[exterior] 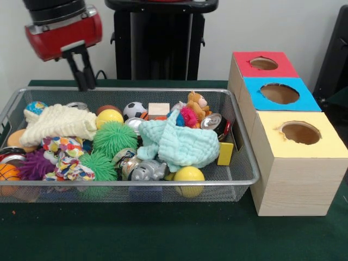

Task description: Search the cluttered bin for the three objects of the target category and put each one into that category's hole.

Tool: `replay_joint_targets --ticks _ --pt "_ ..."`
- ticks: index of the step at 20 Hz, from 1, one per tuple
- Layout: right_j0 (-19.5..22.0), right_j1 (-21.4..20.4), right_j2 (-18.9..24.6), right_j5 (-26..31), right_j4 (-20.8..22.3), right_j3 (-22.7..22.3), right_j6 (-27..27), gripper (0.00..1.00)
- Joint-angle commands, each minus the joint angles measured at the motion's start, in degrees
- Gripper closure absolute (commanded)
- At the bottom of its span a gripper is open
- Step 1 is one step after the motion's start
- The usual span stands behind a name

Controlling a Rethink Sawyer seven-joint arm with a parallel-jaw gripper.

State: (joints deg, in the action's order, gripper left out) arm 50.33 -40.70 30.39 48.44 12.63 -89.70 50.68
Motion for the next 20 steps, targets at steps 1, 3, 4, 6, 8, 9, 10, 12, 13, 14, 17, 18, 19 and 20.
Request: replay_joint_targets --ticks 1,3,4,6,8,9,10,12,13,14,17,18,19,20 --pt "4.81 3.82 6.70 6.24 7.43 2.69 -21.58 1.00" --pt "6.34 3.68 7.54 5.42 8.56 1.55 -21.81 1.00" --pt "6.92 3.51 7.73 5.12 9.09 0.93 -21.68 1.00" --pt "7.98 3.12 8.23 4.08 10.10 -0.44 -21.18 1.00" --pt "8.69 2.65 8.88 3.19 11.46 -1.52 -20.01 0.00" --pt "8.67 2.34 8.72 2.82 11.82 -1.89 -19.56 0.00" --pt "8.66 2.03 8.56 2.44 12.18 -2.27 -19.11 0.00" --pt "8.86 1.25 8.92 1.53 12.91 -3.58 -17.94 0.00" --pt "8.86 0.90 8.93 1.14 13.31 -4.11 -17.29 0.00" --pt "9.22 0.57 9.12 0.48 13.68 -4.98 -16.89 0.00" --pt "9.58 -0.23 9.94 -1.20 14.36 -6.82 -15.40 0.00" --pt "9.72 -0.60 10.11 -1.49 14.57 -7.51 -14.88 0.00" --pt "9.61 -0.80 10.12 -1.34 14.84 -7.76 -14.43 0.00" --pt "9.62 -0.94 10.18 -1.37 15.02 -8.09 -13.95 0.00"
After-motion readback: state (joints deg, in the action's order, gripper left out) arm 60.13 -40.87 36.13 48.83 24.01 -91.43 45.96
